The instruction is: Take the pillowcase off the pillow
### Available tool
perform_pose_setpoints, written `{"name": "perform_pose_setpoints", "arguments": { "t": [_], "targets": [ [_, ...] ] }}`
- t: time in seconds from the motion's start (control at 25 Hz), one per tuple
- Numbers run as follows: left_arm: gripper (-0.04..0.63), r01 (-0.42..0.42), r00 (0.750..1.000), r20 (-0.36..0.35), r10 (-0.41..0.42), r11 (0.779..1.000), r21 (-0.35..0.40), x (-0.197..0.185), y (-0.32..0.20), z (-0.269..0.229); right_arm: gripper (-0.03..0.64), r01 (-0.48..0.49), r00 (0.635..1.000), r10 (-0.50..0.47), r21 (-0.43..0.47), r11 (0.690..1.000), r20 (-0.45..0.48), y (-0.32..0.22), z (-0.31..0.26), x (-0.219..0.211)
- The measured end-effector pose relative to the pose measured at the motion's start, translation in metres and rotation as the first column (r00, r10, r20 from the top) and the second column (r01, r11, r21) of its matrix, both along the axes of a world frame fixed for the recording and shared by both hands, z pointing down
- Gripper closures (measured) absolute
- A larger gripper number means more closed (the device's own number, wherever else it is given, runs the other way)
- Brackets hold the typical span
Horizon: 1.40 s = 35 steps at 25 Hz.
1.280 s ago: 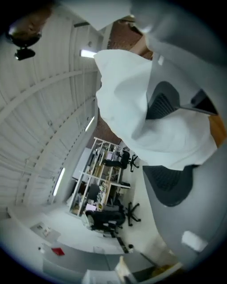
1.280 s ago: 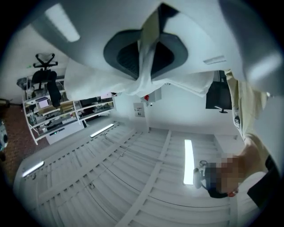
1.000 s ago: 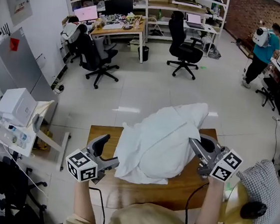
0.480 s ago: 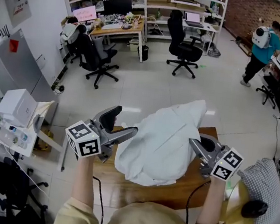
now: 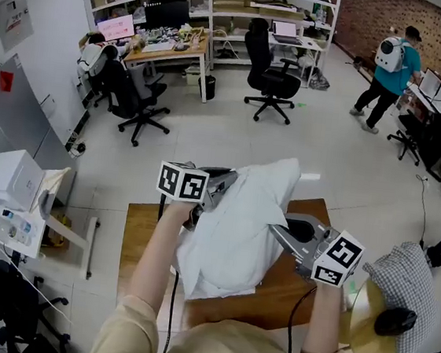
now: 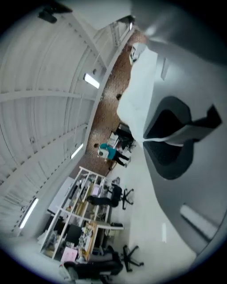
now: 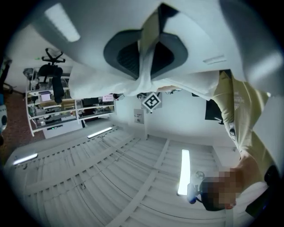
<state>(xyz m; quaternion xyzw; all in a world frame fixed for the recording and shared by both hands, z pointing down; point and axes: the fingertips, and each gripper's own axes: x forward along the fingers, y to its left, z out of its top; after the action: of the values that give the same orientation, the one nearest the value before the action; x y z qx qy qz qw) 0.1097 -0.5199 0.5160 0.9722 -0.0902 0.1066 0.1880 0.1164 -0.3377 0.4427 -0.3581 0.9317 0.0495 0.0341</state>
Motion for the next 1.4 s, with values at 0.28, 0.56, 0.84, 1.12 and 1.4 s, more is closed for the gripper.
{"name": "perform_pose_setpoints", "arguments": {
  "t": [0.28,0.56,0.84,1.12,1.4],
  "targets": [
    [0.583,0.314,0.815,0.472,-0.336,0.941,0.128,-0.045,-0.121,0.201,0.603,0.112,0.989,-0.106,0.055,0.992,-0.107,0.02,-0.017,-0.032],
    [0.532,0.314,0.928,0.196,-0.317,0.948,0.047,-0.05,-0.105,0.146,0.603,0.033,0.999,-0.033,0.015,0.999,0.026,-0.002,-0.015,-0.011],
    [0.313,0.293,0.949,-0.166,-0.268,0.943,0.155,-0.119,-0.004,-0.026,0.603,-0.046,0.995,0.047,-0.007,0.999,0.085,-0.026,-0.018,0.022],
    [0.308,0.269,0.954,-0.192,-0.228,0.937,0.223,-0.134,0.097,-0.039,0.601,-0.019,0.989,0.02,-0.008,1.0,0.15,-0.043,-0.023,0.036],
    [0.302,0.233,0.971,-0.063,-0.229,0.969,0.076,-0.109,0.14,0.067,0.601,0.001,0.981,0.004,-0.027,1.0,0.194,-0.057,-0.028,0.066]
  ]
}}
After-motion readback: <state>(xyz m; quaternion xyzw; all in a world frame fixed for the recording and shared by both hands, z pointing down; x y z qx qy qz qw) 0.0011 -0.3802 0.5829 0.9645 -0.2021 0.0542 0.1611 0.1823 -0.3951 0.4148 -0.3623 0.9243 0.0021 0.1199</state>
